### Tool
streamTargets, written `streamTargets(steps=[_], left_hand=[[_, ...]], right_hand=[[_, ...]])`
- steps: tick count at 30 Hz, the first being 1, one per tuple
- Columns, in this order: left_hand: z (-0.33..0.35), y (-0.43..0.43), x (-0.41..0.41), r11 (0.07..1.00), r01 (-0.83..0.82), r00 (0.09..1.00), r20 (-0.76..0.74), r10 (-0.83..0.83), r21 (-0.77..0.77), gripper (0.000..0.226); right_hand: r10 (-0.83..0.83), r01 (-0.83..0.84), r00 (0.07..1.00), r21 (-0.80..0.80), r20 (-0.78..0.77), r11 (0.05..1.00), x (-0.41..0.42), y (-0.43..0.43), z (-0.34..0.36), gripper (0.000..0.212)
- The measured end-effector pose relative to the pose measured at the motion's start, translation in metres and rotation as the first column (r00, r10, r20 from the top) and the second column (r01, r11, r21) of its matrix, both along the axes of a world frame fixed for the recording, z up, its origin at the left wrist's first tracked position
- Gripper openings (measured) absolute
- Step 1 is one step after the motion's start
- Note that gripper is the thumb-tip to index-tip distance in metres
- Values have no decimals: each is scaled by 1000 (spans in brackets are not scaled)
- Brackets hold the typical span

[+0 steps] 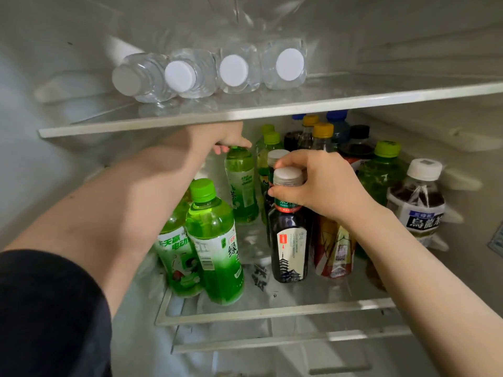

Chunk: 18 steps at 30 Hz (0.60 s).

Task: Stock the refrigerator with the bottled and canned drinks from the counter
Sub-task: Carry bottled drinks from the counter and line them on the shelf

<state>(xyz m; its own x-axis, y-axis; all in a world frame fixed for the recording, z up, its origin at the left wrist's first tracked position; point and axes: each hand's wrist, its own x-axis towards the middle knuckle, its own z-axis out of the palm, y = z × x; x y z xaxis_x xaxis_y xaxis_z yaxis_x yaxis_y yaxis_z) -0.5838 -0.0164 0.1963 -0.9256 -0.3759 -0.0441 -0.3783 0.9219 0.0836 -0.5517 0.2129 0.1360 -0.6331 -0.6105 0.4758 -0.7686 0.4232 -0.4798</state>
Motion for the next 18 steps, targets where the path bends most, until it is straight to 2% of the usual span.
streamTargets(steps=[3,6,9,14,18], left_hand=[[-1,-4,-2,994,35,999,28,-38,104,30],[-2,-10,1,985,66,998,-25,-63,158,43],[-2,-14,1,988,79,996,-61,-71,130,47],[-5,-19,-10,999,39,999,-28,-40,-20,55],[-8,-24,-22,1000,-23,1000,8,23,8,53]], right_hand=[[-19,19,1000,-9,18,1000,2,0,0,43],[-20,21,999,-23,30,1000,4,0,-1,44],[-22,24,999,-39,32,999,6,0,-3,41],[-38,40,999,-47,26,998,5,-2,-5,43],[-59,60,998,-47,12,997,6,-3,-7,44]])
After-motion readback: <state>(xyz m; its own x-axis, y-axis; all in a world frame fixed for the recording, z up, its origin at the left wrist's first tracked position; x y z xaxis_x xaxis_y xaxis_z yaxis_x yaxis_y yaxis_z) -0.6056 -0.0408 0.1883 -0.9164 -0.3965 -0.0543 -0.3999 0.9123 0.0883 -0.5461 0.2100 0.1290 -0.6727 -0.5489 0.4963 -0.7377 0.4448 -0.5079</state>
